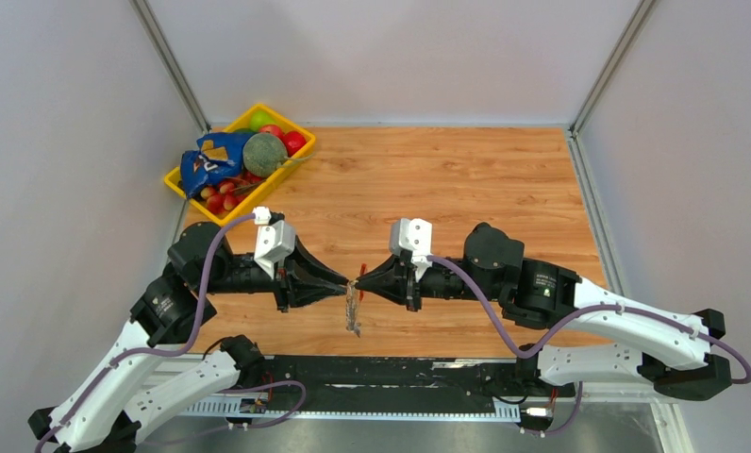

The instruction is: Put the keys on the keyring

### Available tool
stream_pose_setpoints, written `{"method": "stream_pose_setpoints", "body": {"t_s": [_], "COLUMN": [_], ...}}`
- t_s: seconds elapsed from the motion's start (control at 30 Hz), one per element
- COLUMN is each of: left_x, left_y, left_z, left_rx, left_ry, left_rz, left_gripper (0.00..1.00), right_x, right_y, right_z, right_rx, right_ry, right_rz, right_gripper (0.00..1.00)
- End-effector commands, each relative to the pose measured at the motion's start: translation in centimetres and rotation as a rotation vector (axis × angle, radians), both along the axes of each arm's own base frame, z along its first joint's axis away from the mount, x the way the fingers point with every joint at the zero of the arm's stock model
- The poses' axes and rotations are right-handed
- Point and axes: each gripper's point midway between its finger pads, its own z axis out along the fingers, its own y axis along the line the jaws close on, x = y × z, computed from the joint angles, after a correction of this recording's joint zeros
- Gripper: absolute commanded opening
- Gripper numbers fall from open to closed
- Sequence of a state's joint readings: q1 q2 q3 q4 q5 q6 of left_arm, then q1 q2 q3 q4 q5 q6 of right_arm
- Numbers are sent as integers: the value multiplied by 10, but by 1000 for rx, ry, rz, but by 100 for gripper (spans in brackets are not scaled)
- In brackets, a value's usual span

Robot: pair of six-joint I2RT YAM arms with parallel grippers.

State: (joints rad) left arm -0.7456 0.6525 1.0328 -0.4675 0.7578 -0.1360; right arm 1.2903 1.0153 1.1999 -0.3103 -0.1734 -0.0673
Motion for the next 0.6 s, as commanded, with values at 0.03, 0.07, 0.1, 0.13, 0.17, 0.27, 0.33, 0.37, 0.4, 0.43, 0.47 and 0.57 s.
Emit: {"method": "stream_pose_setpoints", "body": {"t_s": [0.03, 0.07, 0.1, 0.13, 0.17, 0.27, 0.33, 0.37, 0.4, 0.43, 0.47, 0.57], "left_x": [-2, -2, -1, -1, -1, 0, 1, 2, 2, 2, 2, 1], "left_y": [-2, -2, -2, -2, -2, -3, -4, -4, -4, -4, -4, -4], "left_z": [4, 3, 3, 2, 3, 3, 2, 3, 2, 4, 2, 7], "left_rx": [-28, -28, -28, -28, -29, -33, -32, -34, -35, -43, -43, -72], "left_ry": [-9, -9, -10, -11, -12, -14, -11, -12, -12, -14, -11, -18], "left_rz": [-19, -19, -18, -17, -17, -14, -8, -6, -5, -5, -6, -7], "left_gripper": [29, 28, 26, 24, 21, 14, 9, 7, 2, 1, 1, 0], "right_x": [0, 0, 0, 1, 0, 0, 0, 1, 1, 1, 1, 0], "right_y": [-4, -4, -4, -4, -4, -1, -1, -1, -1, -2, -1, 2], "right_z": [35, 36, 37, 38, 38, 40, 41, 42, 43, 44, 45, 45], "right_rx": [128, 131, 134, 137, 140, 144, 149, 153, 158, 165, 178, 218], "right_ry": [-12, -14, -17, -17, -17, -17, -18, -18, -20, -20, -19, -18], "right_rz": [-10, -10, -10, -12, -9, -5, -6, -9, -10, -12, -13, -5], "right_gripper": [0, 0, 0, 0, 0, 0, 0, 0, 0, 0, 0, 0]}}
